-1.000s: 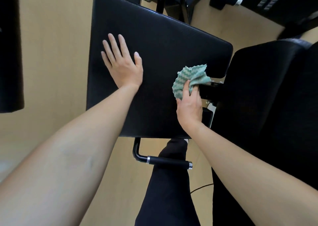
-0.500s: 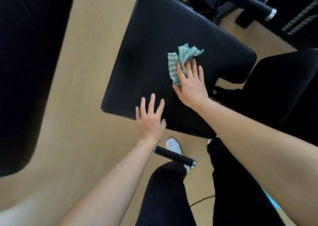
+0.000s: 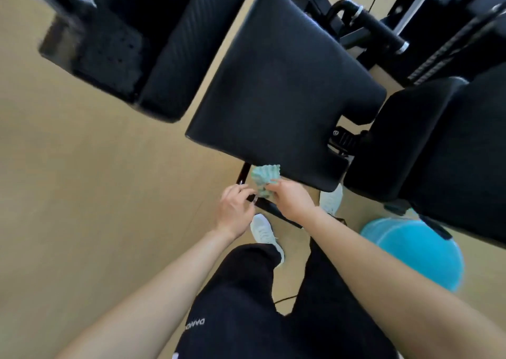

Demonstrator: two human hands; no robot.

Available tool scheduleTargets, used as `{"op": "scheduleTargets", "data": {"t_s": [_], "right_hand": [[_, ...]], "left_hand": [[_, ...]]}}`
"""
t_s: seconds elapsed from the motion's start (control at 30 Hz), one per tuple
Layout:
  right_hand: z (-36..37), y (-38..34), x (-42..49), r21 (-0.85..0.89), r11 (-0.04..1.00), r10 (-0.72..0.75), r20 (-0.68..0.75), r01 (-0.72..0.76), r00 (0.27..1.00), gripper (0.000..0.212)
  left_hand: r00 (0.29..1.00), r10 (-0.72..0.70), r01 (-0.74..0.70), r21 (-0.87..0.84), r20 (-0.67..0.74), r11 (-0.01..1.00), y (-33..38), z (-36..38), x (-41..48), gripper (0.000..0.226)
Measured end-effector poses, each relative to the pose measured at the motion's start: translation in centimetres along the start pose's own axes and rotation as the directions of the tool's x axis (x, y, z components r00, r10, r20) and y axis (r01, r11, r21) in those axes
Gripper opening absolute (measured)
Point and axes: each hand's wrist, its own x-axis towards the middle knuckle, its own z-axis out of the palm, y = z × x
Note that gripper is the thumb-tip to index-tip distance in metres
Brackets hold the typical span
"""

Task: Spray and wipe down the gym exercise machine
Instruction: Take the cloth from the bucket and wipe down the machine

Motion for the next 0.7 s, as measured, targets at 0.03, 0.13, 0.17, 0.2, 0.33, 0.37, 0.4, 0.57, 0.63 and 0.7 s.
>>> {"op": "scheduleTargets", "data": {"t_s": [0.03,0.13,0.17,0.2,0.33,0.37,0.4,0.57,0.63,0.7], "right_hand": [[-0.6,-1.0,-1.5,0.114,0.99,0.087,-0.028,-0.083,0.996,0.038],[-2.9,-4.2,-6.5,0.431,0.873,0.293,-0.085,-0.23,0.952,0.028],[-3.7,-5.3,-8.1,0.501,0.833,0.323,-0.095,-0.235,0.942,0.025],[-4.6,-6.5,-9.7,0.568,0.791,0.338,-0.096,-0.227,0.936,0.023],[-8.2,-11.5,-15.1,0.756,0.644,0.252,-0.063,-0.118,0.966,0.037],[-8.8,-12.6,-16.0,0.76,0.643,0.227,-0.07,-0.096,0.972,0.037],[-9.4,-13.6,-16.6,0.755,0.652,0.21,-0.082,-0.077,0.974,0.035],[-10.7,-17.5,-17.2,0.776,0.63,0.199,-0.13,-0.025,0.971,0.017],[-10.9,-18.8,-16.5,0.769,0.638,0.163,-0.091,-0.034,0.982,0.023],[-10.7,-20.2,-15.5,0.736,0.676,0.113,-0.051,-0.039,0.992,0.025]], "left_hand": [[1.0,0.002,-0.002,-0.044,0.015,0.999,0.1,-0.9,-0.9,0.035],[0.997,0.033,-0.022,-0.157,0.065,0.987,0.9,-3.8,-3.5,0.042],[0.995,0.053,-0.034,-0.208,0.084,0.978,1.2,-4.8,-4.3,0.045],[0.991,0.086,-0.056,-0.267,0.102,0.962,1.5,-5.9,-5.2,0.048],[0.958,0.253,-0.148,-0.527,0.133,0.837,2.4,-9.5,-8.3,0.044],[0.96,0.261,-0.157,-0.573,0.103,0.805,2.5,-10.4,-9.0,0.037],[0.967,0.248,-0.163,-0.599,0.061,0.784,2.7,-11.3,-9.7,0.029],[0.99,0.12,-0.141,-0.709,-0.079,0.691,1.7,-15.3,-12.6,0.017],[0.99,0.015,-0.113,-0.735,-0.139,0.669,0.7,-16.3,-13.5,0.015],[0.985,-0.1,-0.048,-0.785,-0.139,0.617,-0.2,-17.3,-14.6,0.012]]}}
